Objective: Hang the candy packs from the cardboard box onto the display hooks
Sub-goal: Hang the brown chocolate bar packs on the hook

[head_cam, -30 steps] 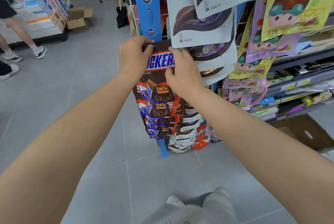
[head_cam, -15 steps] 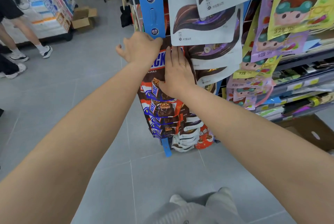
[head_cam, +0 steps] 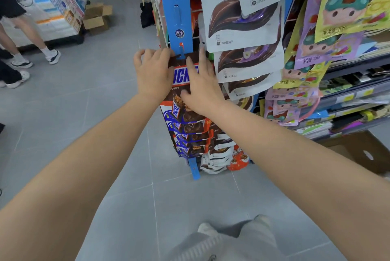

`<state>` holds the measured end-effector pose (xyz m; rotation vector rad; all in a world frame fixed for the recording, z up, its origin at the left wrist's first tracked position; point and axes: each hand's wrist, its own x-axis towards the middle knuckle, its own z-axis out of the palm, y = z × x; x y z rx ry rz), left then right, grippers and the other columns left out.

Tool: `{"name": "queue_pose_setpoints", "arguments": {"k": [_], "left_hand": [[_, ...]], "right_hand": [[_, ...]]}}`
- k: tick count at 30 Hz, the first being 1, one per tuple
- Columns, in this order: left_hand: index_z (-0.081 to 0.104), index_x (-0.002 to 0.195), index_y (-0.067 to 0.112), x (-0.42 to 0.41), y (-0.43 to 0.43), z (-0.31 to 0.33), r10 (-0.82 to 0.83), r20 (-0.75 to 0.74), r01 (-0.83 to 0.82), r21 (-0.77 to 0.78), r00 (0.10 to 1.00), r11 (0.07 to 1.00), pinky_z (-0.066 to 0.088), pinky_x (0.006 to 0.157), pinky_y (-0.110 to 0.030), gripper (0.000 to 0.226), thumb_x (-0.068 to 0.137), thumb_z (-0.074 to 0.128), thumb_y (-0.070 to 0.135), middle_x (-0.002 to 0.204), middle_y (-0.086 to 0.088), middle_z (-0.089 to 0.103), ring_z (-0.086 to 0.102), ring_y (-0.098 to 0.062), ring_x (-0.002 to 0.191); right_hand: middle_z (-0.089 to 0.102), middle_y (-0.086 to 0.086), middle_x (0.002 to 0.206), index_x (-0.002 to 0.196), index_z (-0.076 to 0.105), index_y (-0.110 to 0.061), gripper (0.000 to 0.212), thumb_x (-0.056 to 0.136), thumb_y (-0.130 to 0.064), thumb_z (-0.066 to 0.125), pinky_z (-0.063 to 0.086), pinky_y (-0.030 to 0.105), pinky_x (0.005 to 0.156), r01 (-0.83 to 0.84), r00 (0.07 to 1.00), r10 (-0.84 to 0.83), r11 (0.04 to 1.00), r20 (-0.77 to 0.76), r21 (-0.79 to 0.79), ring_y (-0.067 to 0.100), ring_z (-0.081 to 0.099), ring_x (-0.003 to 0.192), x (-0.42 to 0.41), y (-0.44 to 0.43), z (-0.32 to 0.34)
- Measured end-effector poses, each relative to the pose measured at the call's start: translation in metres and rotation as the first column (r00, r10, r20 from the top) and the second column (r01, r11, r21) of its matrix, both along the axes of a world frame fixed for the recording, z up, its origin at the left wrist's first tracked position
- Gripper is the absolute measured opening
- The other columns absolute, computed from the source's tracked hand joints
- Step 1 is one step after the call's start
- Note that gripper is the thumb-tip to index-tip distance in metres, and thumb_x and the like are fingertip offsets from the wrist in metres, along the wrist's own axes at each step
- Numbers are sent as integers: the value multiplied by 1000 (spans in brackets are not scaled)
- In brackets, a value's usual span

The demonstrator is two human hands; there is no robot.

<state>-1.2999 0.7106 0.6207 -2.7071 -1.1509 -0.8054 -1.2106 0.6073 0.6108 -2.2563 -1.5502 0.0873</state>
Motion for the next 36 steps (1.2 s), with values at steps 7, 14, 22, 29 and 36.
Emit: {"name": "queue_pose_setpoints", "arguments": {"k": [7,14,22,29,36], "left_hand": [[52,120,14,2,-5,8,24,-27,-23,18,999,1000,23,108,-40,30,91,53,22,121,-7,62,49,-26,118],[57,112,11,7,-25,-4,39,87,-39,6,995,999,37,88,-38,31,81,50,11,116,-12,55,51,-29,108],[64,100,13,73,-102,-22,-376,-237,250,-431,896,867,45,80,-37,21,86,50,19,106,-12,64,58,-31,101],[54,121,14,210,-210,-35,-532,-377,246,-591,758,769,48,86,-38,32,91,48,21,120,-10,58,55,-29,109],[54,121,17,368,-335,-84,-645,-349,337,-632,680,698,46,91,-37,32,90,47,19,127,-11,57,54,-30,114]], "right_hand": [[-25,4,155,150,5,-16,95,81,-31,68,24,49,116,-24,947,18,1000,-320,-13,24,-3,147,8,4,-15],[42,6,144,139,39,-16,58,86,-7,60,41,29,100,96,602,9,992,-798,84,19,44,130,19,-17,-12],[64,7,106,111,60,-12,21,93,-17,51,50,26,67,75,417,-190,982,-889,-175,14,63,78,86,-97,-17],[61,7,95,100,62,-14,13,93,-13,51,44,28,59,307,312,-297,930,-902,-200,16,59,67,191,-217,-47],[57,2,75,74,59,-20,23,90,-6,50,46,27,54,696,83,-392,681,-916,-229,11,59,56,332,-379,-105]]}}
